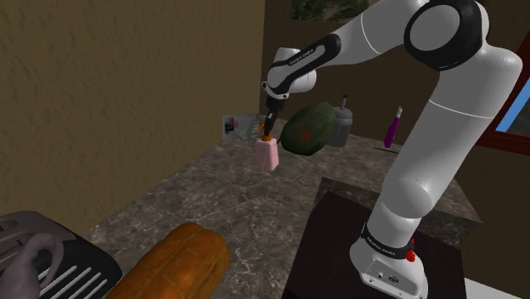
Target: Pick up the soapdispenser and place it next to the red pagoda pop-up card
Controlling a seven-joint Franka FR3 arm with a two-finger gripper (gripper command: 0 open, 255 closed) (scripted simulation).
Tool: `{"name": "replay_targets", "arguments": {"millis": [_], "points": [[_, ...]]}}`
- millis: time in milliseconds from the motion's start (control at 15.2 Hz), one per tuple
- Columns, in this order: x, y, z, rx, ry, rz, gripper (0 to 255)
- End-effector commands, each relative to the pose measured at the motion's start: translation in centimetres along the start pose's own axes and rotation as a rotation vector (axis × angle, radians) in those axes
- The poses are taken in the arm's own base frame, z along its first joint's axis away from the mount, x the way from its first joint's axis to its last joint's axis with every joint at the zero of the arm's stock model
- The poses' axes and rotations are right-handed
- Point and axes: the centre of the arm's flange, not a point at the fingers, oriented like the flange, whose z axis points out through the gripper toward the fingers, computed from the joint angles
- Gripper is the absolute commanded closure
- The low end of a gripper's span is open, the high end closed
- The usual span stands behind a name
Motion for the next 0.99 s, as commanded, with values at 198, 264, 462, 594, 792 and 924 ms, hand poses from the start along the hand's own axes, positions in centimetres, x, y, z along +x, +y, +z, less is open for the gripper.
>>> {"name": "replay_targets", "arguments": {"millis": [198,264,462,594,792,924], "points": [[0.0,0.0,0.1,0.0,0.0,0.0,255],[0.0,0.0,0.1,0.0,0.0,0.0,255],[0.0,0.0,0.1,0.0,0.0,0.0,0],[0.0,0.0,0.1,0.0,0.0,0.0,0],[0.0,0.0,-2.6,0.0,0.0,0.0,0],[0.0,0.0,-4.9,0.0,0.0,0.0,0]]}}
